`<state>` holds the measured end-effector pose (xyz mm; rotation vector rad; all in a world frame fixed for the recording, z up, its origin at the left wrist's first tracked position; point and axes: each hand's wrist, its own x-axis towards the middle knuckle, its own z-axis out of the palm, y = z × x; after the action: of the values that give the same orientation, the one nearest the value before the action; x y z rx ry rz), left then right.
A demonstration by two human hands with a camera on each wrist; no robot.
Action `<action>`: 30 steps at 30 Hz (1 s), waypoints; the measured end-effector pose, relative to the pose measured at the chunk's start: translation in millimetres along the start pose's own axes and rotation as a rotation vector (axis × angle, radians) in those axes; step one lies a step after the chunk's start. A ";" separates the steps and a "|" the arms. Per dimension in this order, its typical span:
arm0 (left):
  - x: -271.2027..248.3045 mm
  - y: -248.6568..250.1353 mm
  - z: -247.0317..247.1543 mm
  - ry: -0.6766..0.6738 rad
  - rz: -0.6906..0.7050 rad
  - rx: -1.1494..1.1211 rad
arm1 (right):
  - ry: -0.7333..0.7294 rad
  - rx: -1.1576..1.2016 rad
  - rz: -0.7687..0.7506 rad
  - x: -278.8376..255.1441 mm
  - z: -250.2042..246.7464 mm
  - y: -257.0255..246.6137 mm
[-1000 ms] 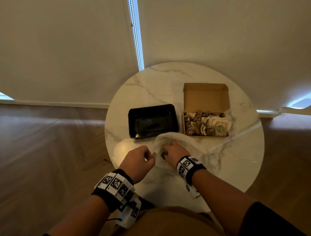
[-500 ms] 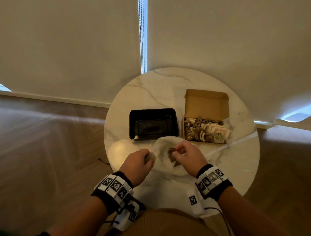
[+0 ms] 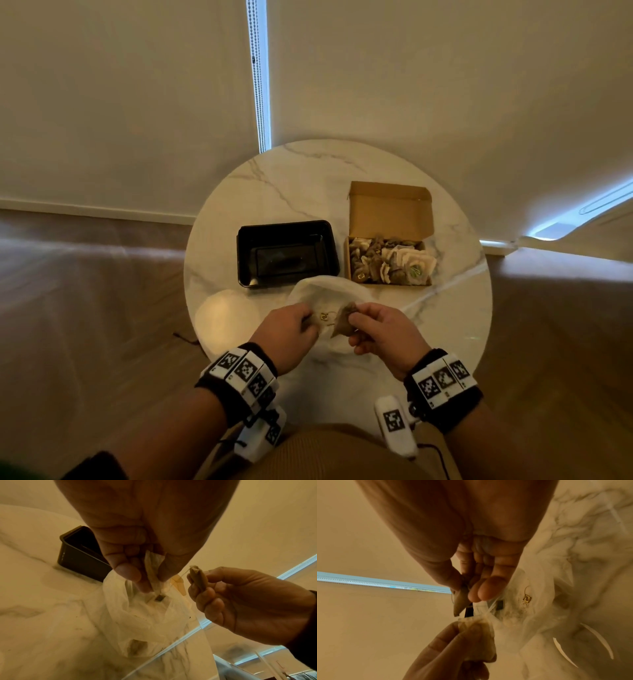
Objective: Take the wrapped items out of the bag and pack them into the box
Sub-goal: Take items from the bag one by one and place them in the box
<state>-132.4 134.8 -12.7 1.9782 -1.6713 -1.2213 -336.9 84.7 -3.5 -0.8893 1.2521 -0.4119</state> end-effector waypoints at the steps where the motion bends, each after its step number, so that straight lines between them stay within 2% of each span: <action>1: 1.4 2.7 0.6 -0.005 0.000 0.005 | -0.015 -0.016 -0.012 -1.1 0.6 0.9; 5: 3.5 7.0 1.7 -0.033 -0.016 -0.142 | -0.051 -0.059 -0.063 -2.7 1.1 1.3; 14: -0.5 11.3 -11.1 -0.123 -0.058 -0.518 | -0.032 -0.090 -0.088 -0.7 8.9 1.0; 19: -0.8 12.2 -14.1 -0.166 -0.023 -0.503 | -0.056 -0.181 -0.163 0.5 10.9 -0.4; 22: -0.6 13.5 -13.0 -0.129 -0.048 -0.512 | -0.051 -0.249 -0.213 1.6 10.5 -2.1; 26: -0.6 12.7 -16.1 -0.041 -0.066 -0.501 | -0.018 -0.206 -0.228 1.8 10.4 -6.5; 30: 2.3 8.6 -18.6 -0.012 -0.083 -0.445 | -0.035 -0.190 -0.224 0.5 9.1 -8.3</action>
<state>-124.5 124.6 3.4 1.7759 -1.1958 -1.4827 -326.7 82.5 2.9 -1.2001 1.1771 -0.4578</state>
